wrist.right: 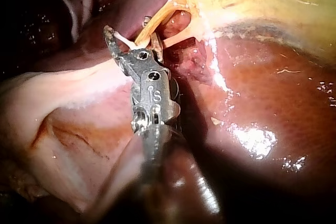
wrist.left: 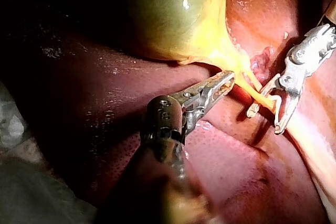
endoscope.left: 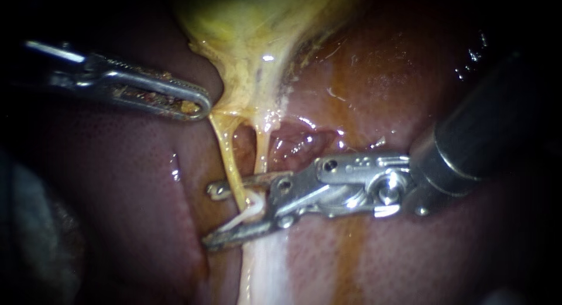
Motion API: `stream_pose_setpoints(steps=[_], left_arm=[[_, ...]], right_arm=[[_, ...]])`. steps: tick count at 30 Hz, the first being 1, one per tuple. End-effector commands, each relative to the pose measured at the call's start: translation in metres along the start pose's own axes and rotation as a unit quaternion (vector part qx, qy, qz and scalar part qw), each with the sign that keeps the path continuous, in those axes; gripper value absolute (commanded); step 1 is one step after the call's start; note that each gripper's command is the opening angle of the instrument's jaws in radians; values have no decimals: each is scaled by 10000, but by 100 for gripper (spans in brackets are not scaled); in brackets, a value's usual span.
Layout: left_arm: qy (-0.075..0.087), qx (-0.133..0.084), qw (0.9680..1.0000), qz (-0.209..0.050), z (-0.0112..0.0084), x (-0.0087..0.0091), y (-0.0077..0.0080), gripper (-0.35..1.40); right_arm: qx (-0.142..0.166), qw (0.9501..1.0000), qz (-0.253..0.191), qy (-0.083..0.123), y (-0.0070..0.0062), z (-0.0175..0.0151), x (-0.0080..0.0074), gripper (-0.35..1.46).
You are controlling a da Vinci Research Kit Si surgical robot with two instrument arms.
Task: Clipping first clip left tube
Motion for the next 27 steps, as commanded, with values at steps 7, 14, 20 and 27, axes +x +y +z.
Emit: stream_pose_setpoints(steps=[7, 14, 20, 27], left_arm=[[-1, 0, 10000, 0, 0, -1, 0, -35], [-1, -1, 10000, 0, 0, -1, 0, -35], [-2, -1, 10000, 1, 0, 0, -1, -35], [-2, -1, 10000, 1, 0, 0, -1, -35]], right_arm=[[211, 9997, 80, 118, -28, -1, 18, 47], [451, 9987, 141, 166, -56, 3, 29, 47], [492, 9984, 199, 211, -60, 4, 32, 46], [512, 9974, 457, 210, -54, -2, 37, 37]])
